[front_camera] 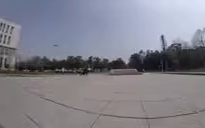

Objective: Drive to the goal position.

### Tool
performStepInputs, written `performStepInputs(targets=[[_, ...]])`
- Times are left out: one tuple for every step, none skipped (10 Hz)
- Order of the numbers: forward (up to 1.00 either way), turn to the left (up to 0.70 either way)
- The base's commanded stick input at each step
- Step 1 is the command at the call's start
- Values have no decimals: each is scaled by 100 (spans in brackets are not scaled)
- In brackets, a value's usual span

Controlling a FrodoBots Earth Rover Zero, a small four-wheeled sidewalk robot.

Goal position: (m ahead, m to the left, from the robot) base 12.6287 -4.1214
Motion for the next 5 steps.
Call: performStepInputs(targets=[[100,0],[100,0],[100,0],[100,0],[100,0]])
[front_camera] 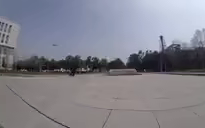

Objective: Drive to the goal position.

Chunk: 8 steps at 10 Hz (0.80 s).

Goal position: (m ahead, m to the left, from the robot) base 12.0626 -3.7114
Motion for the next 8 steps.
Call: performStepInputs(targets=[[100,0],[100,0],[100,0],[100,0],[100,0],[100,0],[100,0],[100,0]])
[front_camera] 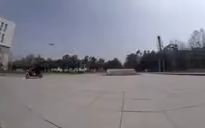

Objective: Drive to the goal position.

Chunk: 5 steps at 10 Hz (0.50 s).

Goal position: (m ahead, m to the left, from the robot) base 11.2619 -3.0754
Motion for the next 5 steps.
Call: performStepInputs(targets=[[100,0],[100,0],[100,0],[100,0],[100,0]])
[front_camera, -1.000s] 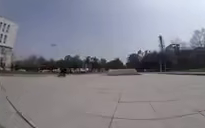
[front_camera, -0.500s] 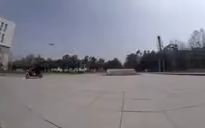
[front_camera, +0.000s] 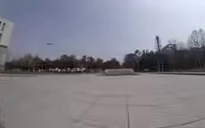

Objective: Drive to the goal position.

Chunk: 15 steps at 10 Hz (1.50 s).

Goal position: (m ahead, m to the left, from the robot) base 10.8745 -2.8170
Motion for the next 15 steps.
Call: performStepInputs(targets=[[100,0],[100,0],[100,0],[100,0],[100,0],[100,0],[100,0],[100,0],[100,0],[100,0],[100,0],[100,0],[100,0],[100,0],[100,0]])
